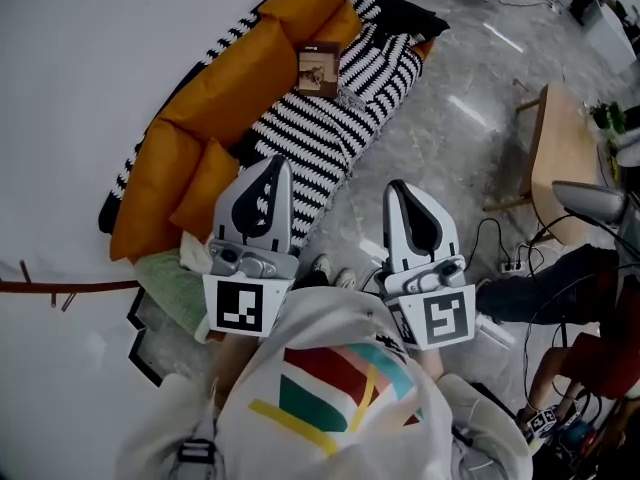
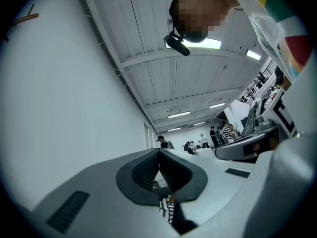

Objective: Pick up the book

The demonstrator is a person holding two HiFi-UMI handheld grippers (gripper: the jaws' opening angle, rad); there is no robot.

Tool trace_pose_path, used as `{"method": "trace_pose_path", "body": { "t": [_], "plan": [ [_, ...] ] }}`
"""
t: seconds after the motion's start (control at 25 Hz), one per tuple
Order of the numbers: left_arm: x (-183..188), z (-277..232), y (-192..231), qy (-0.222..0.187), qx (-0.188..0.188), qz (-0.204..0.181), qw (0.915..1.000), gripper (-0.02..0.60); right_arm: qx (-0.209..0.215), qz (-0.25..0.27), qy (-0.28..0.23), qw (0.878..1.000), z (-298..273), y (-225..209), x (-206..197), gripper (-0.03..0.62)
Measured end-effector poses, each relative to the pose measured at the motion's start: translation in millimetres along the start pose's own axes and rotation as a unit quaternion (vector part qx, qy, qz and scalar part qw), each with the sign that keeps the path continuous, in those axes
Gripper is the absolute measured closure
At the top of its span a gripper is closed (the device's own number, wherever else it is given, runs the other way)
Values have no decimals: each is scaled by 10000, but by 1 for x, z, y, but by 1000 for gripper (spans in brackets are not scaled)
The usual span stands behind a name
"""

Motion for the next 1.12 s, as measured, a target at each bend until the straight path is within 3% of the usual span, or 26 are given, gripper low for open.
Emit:
{"method": "trace_pose_path", "body": {
  "t": [0.44,0.68,0.92,1.12],
  "plan": [
    [-28,-43,-28,79,-372,82,9992,577,18,-83,226,9997,-9,-31,-20,579],
    [-43,-106,3,-178,-350,64,9992,577,95,186,60,9998,-63,-64,-21,579],
    [-50,-167,31,-174,-300,80,9994,577,-19,367,-153,9992,-120,-106,-10,579],
    [-63,-215,54,-115,-275,45,9995,577,-18,266,74,9996,-165,-130,-23,579]
  ]
}}
Point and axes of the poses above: the fingertips, and each gripper's own axes: z backward along the fingers, y to its left, x out of its top, the point moved 10 cm from there along z, backward along the fingers, and after that the axes turned 6 degrees about z, right-handed, at the moved point
